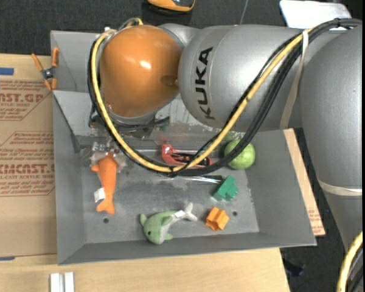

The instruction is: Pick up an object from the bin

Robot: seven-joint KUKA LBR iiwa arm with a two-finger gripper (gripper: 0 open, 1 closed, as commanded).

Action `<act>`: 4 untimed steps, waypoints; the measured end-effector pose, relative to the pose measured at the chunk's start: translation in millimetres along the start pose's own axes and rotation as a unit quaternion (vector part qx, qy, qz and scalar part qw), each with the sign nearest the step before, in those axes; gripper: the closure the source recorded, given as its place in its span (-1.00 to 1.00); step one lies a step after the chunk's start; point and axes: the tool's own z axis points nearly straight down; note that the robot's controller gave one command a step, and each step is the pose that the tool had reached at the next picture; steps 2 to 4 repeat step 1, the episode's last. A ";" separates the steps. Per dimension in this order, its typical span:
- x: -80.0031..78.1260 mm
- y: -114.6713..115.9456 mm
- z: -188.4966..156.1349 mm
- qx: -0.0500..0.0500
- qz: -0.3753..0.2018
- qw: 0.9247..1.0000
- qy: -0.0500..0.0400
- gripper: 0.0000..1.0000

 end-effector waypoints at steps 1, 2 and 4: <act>-2.2 -0.5 -34.3 0.001 0.000 1.000 -0.001 1.00; -2.2 -0.5 -34.3 0.001 0.000 1.000 -0.001 1.00; -2.2 -0.5 -34.3 0.001 0.000 1.000 -0.001 1.00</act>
Offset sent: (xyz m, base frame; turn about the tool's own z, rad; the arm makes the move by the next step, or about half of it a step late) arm -0.0006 -0.0001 0.0514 0.0003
